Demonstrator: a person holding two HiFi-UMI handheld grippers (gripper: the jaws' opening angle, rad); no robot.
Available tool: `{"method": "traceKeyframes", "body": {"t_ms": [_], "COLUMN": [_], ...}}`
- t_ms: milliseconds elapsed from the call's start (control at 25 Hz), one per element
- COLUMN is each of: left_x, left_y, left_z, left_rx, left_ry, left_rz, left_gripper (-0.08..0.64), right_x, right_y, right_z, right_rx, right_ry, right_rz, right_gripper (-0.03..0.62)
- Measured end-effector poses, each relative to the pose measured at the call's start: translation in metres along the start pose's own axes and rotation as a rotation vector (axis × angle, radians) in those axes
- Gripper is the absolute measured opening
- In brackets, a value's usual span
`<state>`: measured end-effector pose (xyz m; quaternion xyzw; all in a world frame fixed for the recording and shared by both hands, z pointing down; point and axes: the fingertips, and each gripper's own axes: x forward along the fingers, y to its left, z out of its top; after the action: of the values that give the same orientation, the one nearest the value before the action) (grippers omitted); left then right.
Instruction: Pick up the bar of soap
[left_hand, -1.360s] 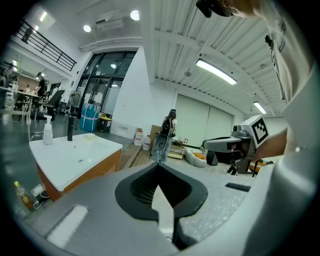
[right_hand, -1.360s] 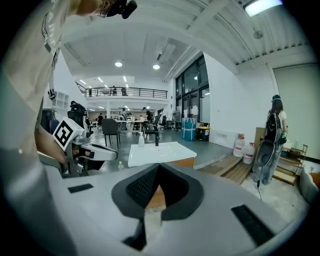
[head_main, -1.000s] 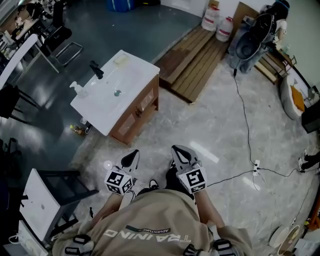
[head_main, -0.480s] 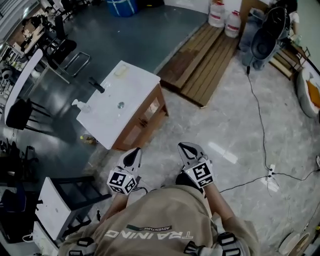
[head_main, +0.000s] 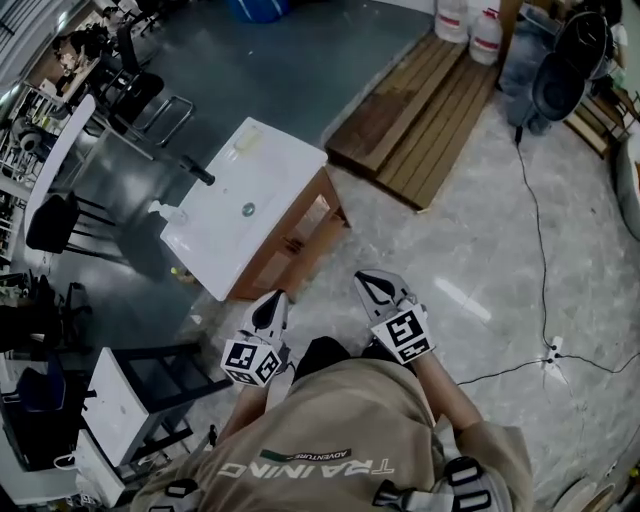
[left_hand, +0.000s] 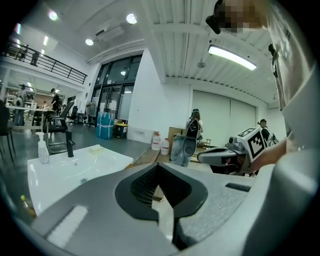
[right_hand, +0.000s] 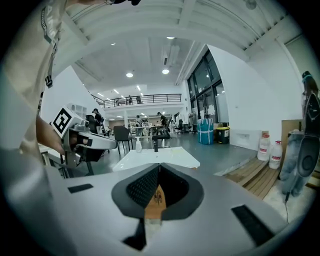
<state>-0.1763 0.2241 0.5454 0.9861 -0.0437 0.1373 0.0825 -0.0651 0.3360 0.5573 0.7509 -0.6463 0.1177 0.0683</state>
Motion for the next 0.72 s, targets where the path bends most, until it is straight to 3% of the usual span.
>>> {"method": "traceKeyframes", "body": {"t_ms": [440,600,720], "left_x": [0.047,0.083,0.114], "left_y": [0.034,0.056,0.079], "left_z": [-0.005,0.014,0.040], "left_rx": [-0.012,0.002,0.009], "left_ry": [0.036,0.020,-0.030], "left_rz": [-0.024,-0.061,-0.069], "left_gripper": [-0.005,-0.005,-0.003], "right_x": [0.030,0.042,0.064], "right_y": [-0.043,-0.069,-0.087], "right_z": [-0.008,0.007,0.021], "right_rx": [0.058,0.082,0.040], "right_ry": [0.030,0.035,0.051], "right_rz": [-0.038,-0.094,-0.092], "right_gripper": [0.005,0.005,0.005]}}
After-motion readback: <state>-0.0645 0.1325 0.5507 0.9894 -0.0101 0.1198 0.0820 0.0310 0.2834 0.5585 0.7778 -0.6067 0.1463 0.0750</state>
